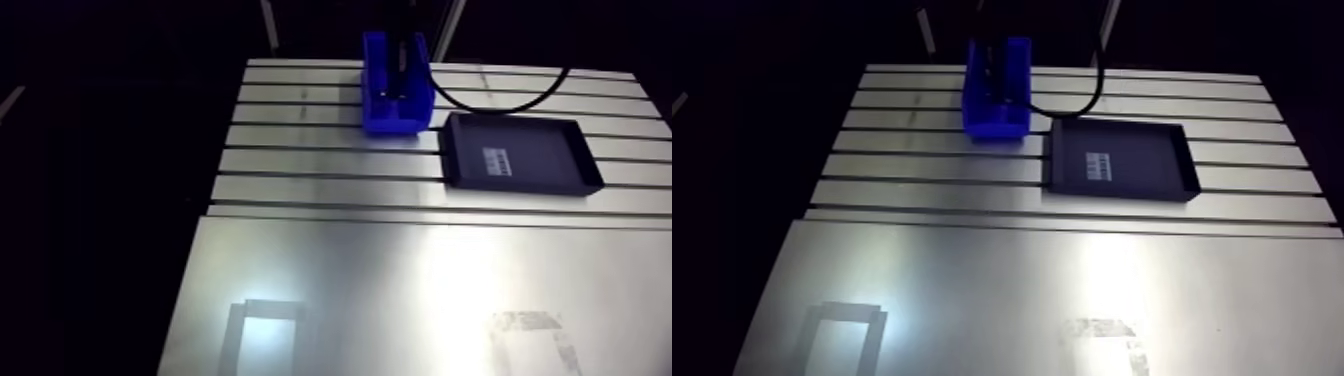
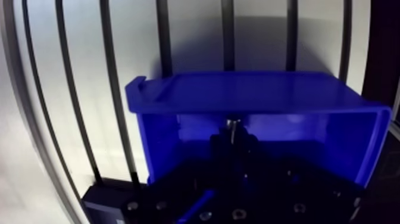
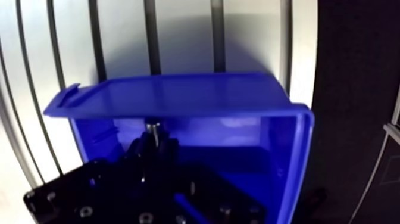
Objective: Pick up the M10 bolt from the tray and put it into the blue bin.
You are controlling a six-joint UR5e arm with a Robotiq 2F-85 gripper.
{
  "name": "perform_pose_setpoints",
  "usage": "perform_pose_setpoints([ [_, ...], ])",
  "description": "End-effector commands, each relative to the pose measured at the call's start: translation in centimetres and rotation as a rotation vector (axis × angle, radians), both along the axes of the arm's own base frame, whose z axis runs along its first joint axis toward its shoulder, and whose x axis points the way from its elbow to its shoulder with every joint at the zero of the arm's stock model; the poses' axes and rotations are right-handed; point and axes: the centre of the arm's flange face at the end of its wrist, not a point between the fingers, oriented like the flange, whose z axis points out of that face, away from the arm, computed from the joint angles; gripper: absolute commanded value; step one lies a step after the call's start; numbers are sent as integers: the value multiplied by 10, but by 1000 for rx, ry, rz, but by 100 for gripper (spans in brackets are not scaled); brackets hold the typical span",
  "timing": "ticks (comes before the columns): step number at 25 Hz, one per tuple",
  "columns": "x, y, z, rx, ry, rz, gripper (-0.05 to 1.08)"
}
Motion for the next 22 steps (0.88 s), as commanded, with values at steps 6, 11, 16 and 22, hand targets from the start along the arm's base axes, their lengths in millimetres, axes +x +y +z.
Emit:
perform_pose_setpoints([
  [6, -1, 0, -2, -2, -3, -1, 47],
  [11, -2, 0, 2, -3, 2, -5, 4],
  [16, -3, 0, 12, -1, 17, -24, 1],
  [22, 3, 0, 66, -5, 57, -26, 1],
])
